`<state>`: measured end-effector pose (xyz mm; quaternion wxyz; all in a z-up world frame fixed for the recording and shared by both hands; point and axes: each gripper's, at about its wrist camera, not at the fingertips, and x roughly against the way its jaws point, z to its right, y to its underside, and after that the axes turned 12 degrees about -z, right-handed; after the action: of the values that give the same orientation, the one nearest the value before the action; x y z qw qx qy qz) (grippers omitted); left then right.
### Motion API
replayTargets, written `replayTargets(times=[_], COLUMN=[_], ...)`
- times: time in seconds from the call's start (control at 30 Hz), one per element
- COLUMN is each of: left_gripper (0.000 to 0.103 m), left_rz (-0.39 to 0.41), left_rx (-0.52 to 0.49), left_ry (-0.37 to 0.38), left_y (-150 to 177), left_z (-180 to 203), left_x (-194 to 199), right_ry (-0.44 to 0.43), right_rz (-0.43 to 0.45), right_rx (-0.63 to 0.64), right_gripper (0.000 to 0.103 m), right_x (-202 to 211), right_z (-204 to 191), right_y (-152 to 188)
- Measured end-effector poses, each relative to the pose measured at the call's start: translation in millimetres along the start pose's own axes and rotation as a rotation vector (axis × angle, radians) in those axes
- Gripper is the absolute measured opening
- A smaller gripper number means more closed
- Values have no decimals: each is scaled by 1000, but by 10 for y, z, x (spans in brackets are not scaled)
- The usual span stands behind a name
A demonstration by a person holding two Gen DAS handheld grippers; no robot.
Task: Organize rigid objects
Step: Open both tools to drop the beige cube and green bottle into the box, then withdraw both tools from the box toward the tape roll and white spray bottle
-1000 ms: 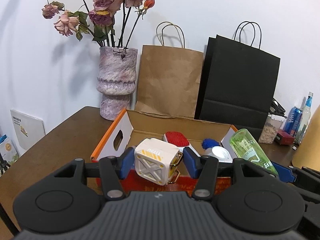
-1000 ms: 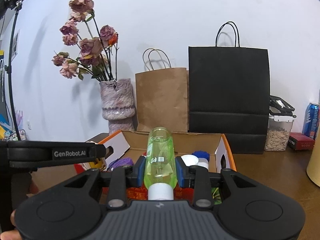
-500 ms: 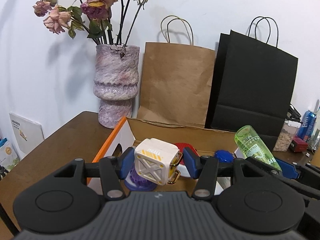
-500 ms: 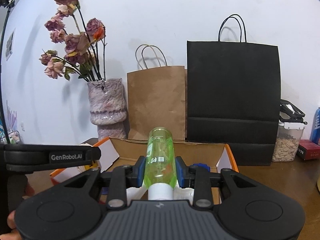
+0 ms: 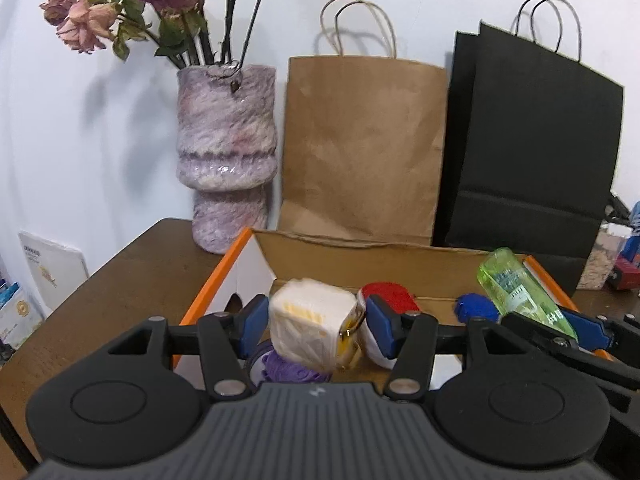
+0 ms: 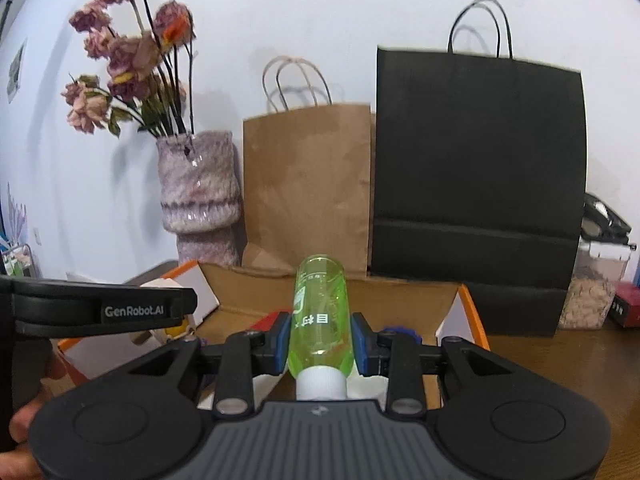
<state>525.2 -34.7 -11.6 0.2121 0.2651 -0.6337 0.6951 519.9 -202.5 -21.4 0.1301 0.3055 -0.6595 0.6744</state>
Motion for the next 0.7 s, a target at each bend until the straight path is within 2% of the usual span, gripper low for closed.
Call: replayTargets(times=[0.03, 0.07, 0.1, 0.13, 0.17, 0.23, 0.7], left_gripper=[73, 89, 102, 103, 103, 103, 103], left_rz=[1, 9, 22, 35, 47, 40, 32], left_rx=[1, 8, 18, 24, 28, 35, 36], left_ry=[-8, -19, -39, -55, -66, -66, -64], left_y=[4, 7, 9, 9, 8, -18, -2], left_z=[-4, -14, -30, -40, -52, -74, -83], left_x=[2, 12, 33, 52, 69, 65, 115], right_ry=[4, 15, 31, 45, 56, 78, 81], right_rz=[-6, -5, -8, -4, 7, 37, 28], right_rx=[-6, -6, -7, -10, -12, -13, 25], right_gripper=[35, 43, 66, 94, 102, 103, 103], right_x=[-16, -21, -22, -19, -6, 23, 64], right_z=[6, 9, 10, 14, 22, 30, -24], right_y=[6, 9, 8, 11, 21, 40, 82])
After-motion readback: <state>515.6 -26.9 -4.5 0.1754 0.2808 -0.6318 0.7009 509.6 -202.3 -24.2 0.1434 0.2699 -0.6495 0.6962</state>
